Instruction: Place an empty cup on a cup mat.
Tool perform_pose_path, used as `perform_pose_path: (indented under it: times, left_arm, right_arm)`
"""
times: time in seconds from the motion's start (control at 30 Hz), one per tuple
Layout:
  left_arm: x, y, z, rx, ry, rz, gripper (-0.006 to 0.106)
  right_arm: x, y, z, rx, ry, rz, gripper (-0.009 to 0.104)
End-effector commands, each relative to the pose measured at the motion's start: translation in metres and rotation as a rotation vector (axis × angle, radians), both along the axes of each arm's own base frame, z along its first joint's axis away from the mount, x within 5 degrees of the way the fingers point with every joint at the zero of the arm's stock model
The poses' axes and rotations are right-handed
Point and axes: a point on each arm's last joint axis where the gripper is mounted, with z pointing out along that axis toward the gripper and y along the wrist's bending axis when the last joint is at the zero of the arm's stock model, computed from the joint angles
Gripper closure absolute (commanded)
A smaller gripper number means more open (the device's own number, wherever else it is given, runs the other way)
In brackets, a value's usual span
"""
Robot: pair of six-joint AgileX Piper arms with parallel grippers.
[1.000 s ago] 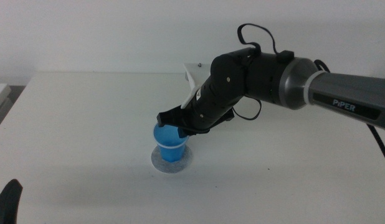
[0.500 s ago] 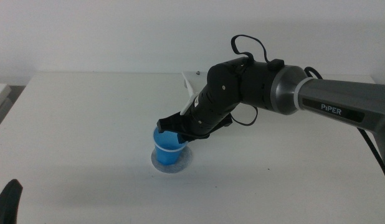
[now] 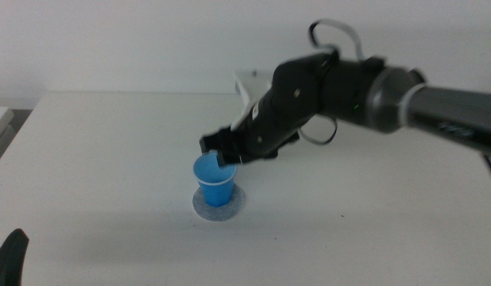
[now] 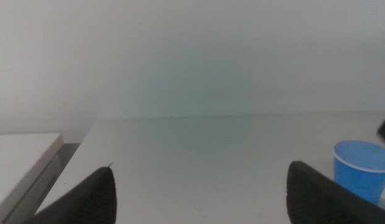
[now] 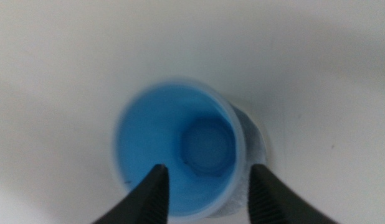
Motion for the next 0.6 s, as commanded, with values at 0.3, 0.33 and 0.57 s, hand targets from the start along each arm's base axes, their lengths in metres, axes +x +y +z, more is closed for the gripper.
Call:
perform_pose_path:
  times: [0.3,0.33,0.57]
  left_arm:
    - [0.0,0.0,0.002,-0.006,-0.017,-0.002,0.007]
    - [0.0,0.0,0.002,-0.006,-0.017,-0.002,0.007]
    - [0.0,0.0,0.002,-0.006,-0.017,-0.002,0.007]
  right_arm:
    - [-0.026,-0.056,0.16,-0.071,-0.442,0.047,0.011]
    - [-0.029,-0.067,0.174,-0.099,-0.479,0.03,0.008]
    - [-0.068,-0.184,0.259,-0.184,-0.593,-0.241,0.006]
